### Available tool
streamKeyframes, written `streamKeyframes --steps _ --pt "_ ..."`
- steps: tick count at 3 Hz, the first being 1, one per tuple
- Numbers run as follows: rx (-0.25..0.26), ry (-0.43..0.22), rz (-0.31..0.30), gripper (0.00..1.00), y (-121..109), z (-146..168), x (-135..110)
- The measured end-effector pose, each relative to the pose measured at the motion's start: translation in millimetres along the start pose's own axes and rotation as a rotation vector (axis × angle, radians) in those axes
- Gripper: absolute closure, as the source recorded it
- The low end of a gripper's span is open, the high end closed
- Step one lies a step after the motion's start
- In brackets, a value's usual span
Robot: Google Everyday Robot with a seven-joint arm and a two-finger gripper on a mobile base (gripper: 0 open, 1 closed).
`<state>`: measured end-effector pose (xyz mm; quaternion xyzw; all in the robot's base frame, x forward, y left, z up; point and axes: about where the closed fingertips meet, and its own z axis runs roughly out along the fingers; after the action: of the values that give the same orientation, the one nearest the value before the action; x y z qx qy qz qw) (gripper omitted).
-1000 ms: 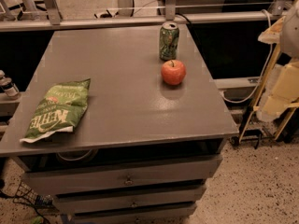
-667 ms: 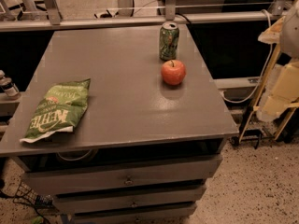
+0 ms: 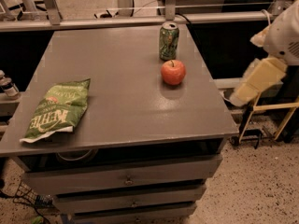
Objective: Move apple near green jalapeno chip bag
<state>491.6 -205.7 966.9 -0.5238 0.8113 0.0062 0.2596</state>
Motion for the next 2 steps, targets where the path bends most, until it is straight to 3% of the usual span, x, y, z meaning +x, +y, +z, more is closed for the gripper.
streamKeyframes --steps 1,2 --pt "0.000 -0.186 0.113 0.00 -47 75 -47" --pt "0.021 -0.220 0.163 0.00 -65 119 -70"
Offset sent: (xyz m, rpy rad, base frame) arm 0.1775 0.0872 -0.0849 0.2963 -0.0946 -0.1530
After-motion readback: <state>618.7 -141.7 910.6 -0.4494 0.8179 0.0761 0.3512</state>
